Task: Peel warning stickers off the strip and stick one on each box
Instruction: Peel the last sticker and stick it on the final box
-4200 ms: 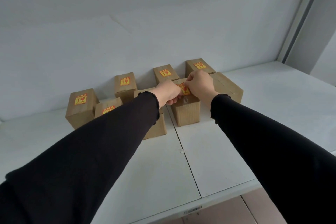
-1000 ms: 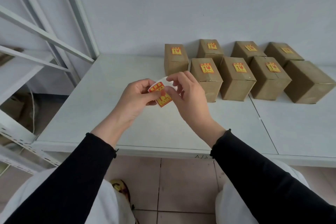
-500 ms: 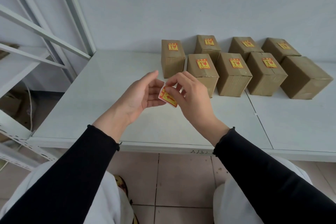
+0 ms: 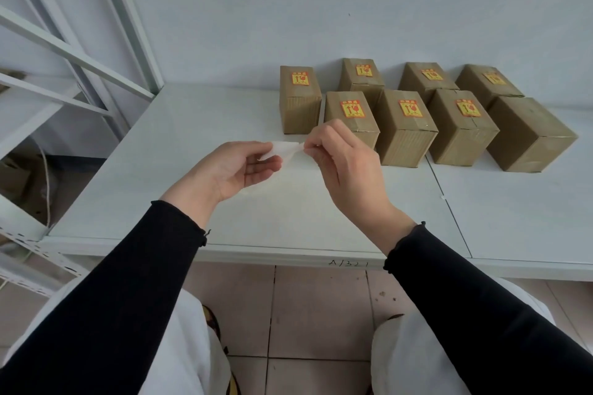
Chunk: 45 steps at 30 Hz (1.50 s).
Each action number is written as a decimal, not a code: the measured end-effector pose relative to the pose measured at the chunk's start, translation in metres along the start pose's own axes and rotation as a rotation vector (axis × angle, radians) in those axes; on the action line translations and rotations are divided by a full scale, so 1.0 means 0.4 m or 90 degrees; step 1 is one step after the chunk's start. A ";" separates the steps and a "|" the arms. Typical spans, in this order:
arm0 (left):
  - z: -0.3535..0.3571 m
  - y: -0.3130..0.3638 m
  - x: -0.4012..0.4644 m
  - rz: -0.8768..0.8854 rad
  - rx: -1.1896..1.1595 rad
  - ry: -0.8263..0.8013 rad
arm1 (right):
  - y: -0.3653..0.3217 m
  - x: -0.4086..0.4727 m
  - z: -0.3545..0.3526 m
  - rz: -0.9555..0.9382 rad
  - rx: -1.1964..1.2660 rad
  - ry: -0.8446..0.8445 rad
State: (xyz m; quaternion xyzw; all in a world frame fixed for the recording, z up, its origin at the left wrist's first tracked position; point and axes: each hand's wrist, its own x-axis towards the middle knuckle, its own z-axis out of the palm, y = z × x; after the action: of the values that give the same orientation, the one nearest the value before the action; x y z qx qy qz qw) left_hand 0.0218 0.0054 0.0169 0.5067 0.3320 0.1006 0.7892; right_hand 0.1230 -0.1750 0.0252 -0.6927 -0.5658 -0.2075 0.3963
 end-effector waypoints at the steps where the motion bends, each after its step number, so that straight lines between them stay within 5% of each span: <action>1: -0.007 -0.006 0.009 -0.009 -0.002 -0.003 | 0.001 -0.001 -0.003 0.002 0.002 0.004; 7: -0.042 -0.059 0.067 0.017 0.168 0.080 | 0.019 0.010 -0.049 0.066 0.074 0.043; 14: -0.056 -0.109 0.078 0.164 0.749 0.294 | 0.070 0.010 -0.070 0.176 0.095 -0.006; 17: 0.000 -0.088 0.048 0.300 0.687 0.326 | 0.092 0.017 -0.098 0.209 0.104 -0.003; 20: 0.110 -0.053 0.010 0.386 0.497 0.170 | 0.128 0.029 -0.140 0.246 0.110 0.012; 27: 0.400 -0.024 -0.022 0.341 0.324 -0.069 | 0.230 0.014 -0.277 0.276 0.033 0.050; 35: 0.688 -0.031 0.056 0.331 0.379 -0.139 | 0.397 -0.039 -0.468 0.330 -0.027 0.103; 45: 1.071 -0.001 0.260 0.173 0.325 -0.182 | 0.768 0.013 -0.652 0.467 -0.151 0.054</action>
State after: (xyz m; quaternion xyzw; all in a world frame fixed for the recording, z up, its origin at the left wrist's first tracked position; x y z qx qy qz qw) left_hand 0.3690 -0.2573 0.0865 0.7370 0.1614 0.0465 0.6547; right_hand 0.4576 -0.3900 0.0890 -0.8807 -0.2359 -0.1443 0.3844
